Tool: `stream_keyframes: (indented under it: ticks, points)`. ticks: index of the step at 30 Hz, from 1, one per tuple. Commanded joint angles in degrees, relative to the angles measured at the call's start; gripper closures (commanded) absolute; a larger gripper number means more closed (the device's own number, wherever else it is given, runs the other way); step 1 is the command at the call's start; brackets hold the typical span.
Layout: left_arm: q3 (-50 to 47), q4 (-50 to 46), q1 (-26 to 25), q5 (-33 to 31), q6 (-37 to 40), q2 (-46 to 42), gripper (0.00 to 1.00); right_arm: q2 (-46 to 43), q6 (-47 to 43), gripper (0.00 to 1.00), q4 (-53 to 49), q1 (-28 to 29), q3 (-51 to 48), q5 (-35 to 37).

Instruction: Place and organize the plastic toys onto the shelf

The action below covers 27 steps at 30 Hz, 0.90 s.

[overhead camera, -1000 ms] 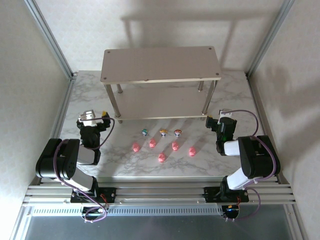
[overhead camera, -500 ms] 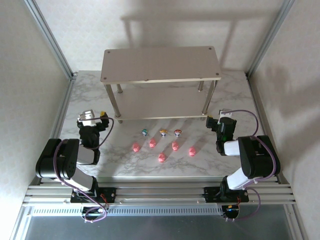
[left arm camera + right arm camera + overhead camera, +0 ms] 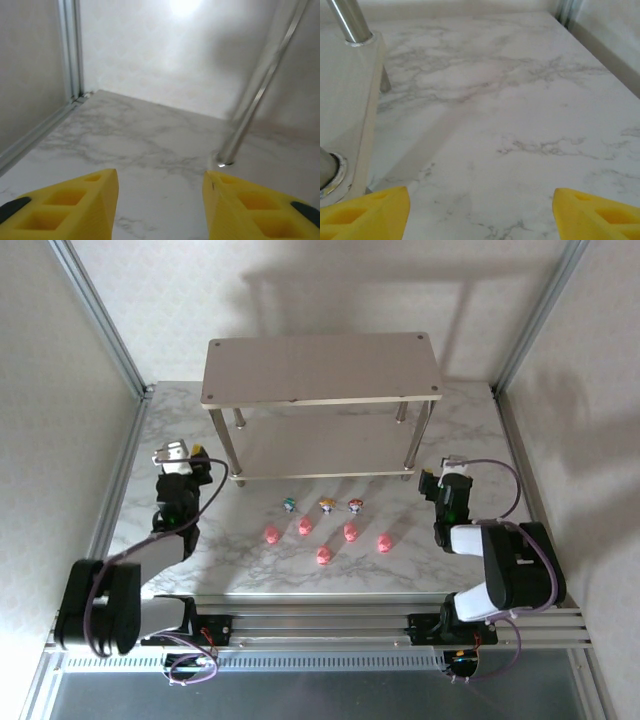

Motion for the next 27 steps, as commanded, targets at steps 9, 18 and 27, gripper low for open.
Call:
stream_keyframes:
  ticks: [9, 18, 27]
  points:
    - [1.7, -28.9, -12.2, -8.1, -10.8, -16.7, 0.52, -23.6, 10.5, 0.26, -52.6, 11.0, 18.2, 5.0]
    - [4.5, -39.3, -13.5, -6.0, -13.3, -19.5, 0.47, -27.9, 31.7, 0.19, -76.1, 32.4, 22.0, 12.1]
    - [6.9, -43.4, -13.6, -3.9, -14.3, -18.7, 0.48, -11.7, 41.2, 0.15, -79.8, 45.6, 29.5, 17.7]
